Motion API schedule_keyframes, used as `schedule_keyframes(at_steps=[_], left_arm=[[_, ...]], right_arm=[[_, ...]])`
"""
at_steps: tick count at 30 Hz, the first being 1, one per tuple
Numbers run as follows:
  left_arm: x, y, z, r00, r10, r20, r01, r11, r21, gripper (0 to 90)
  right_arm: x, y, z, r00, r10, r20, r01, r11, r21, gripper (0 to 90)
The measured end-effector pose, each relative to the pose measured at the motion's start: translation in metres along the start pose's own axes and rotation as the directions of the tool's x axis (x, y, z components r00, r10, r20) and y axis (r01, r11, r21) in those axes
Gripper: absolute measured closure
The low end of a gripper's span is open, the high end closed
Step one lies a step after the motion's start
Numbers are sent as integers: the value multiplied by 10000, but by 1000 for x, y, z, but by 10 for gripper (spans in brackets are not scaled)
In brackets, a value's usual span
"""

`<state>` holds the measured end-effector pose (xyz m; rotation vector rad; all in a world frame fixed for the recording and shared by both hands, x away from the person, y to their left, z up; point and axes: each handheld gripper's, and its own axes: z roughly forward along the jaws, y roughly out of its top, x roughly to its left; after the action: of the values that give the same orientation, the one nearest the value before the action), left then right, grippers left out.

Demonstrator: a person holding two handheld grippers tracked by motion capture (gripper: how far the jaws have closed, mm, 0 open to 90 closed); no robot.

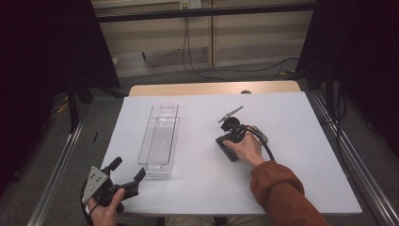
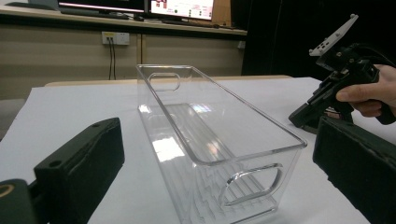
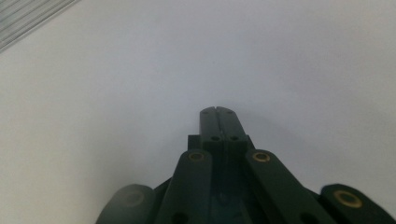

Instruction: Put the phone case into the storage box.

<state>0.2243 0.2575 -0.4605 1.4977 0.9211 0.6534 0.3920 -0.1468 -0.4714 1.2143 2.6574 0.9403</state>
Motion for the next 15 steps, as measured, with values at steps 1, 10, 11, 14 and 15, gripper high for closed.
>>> schedule_keyframes(at_steps=[1,10,11,14,15], left_arm=[[0,0,0,10000,-46,17,46,10000,-25,22],[0,0,0,10000,6,56,-6,10000,25,22],[0,0,0,10000,-1,51,1,10000,21,23],[0,0,0,10000,-4,49,4,10000,25,22],[0,0,0,10000,0,54,0,10000,24,22]], right_arm=[[0,-1,0,10000,-79,12,79,10000,-25,900],[3,-8,-5,9998,-164,-121,164,9999,41,900],[4,-9,-6,9998,-144,-98,144,9999,41,900],[7,-12,-8,9998,-135,-117,137,9998,112,900],[6,-12,-8,9996,-255,-118,256,9996,122,900]])
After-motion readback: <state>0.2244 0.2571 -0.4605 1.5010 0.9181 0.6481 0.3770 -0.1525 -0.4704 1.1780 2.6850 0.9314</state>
